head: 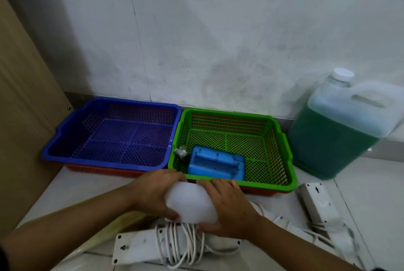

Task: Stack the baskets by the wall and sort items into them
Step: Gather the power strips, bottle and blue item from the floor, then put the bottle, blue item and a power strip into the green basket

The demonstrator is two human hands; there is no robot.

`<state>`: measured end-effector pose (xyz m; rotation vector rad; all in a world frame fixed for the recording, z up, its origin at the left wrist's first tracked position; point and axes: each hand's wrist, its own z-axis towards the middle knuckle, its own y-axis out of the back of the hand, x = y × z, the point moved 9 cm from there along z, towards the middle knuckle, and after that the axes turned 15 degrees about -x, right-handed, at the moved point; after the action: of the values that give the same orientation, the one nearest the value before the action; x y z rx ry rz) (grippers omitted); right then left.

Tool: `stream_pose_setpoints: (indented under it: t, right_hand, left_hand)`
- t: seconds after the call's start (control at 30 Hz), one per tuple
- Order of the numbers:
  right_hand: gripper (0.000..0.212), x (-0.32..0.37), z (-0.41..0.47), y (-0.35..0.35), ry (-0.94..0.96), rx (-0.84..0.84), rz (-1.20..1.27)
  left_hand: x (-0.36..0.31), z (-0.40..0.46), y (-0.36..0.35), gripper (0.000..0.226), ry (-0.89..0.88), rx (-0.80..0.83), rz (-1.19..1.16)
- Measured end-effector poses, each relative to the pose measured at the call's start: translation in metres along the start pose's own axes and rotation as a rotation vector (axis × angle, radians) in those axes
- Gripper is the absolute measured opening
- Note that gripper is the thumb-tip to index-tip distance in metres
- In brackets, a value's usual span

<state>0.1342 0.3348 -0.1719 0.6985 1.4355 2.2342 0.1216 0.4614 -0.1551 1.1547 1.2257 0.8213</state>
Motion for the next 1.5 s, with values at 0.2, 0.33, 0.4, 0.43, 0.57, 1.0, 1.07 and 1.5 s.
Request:
stream_pose_setpoints:
  t: [0.2, 0.33, 0.4, 0.43, 0.57, 1.0, 1.07, 1.5]
  right_hand:
    - [0.079, -0.036, 0.012, 0.028, -0.21, -0.067, 0.045]
    - [0.093, -0.083, 0.03, 0.063, -0.452, -0.103, 0.147]
    - [0.089, -0.102, 0.048, 0.079, -0.486, -0.125, 0.097]
    - [0.088, -0.111, 0.057, 0.083, -0.484, -0.114, 0.039]
    - [0.088, -0.145, 0.09, 0.063, -0.544, -0.053, -0.035]
    - [0.081, -0.168, 0.12, -0.039, -0.579, 0.176, 0.063]
    - [0.079, -0.172, 0.115, -0.035, -0.554, 0.249, -0.004]
    - [0.048, -0.135, 0.066, -0.033, -0.445, 0.266, 0.121]
  left_hand:
    - [-0.041, 0.014, 0.055, 0.075, -0.436, -0.508, 0.284]
    - [-0.02, 0.034, 0.09, 0.084, -0.144, -0.729, 0.103]
    - [-0.001, 0.047, 0.082, 0.079, 0.033, -0.719, -0.02]
    - [0.007, 0.054, 0.071, 0.078, 0.1, -0.691, -0.06]
    - [0.026, 0.081, 0.016, 0.06, 0.144, -0.385, 0.11]
    - [0.045, 0.076, -0.007, 0.025, -0.081, -0.371, 0.159]
    - [0.042, 0.076, -0.006, 0.027, -0.069, -0.397, 0.17]
    - [0.017, 0.083, 0.002, 0.052, -0.002, -0.432, 0.21]
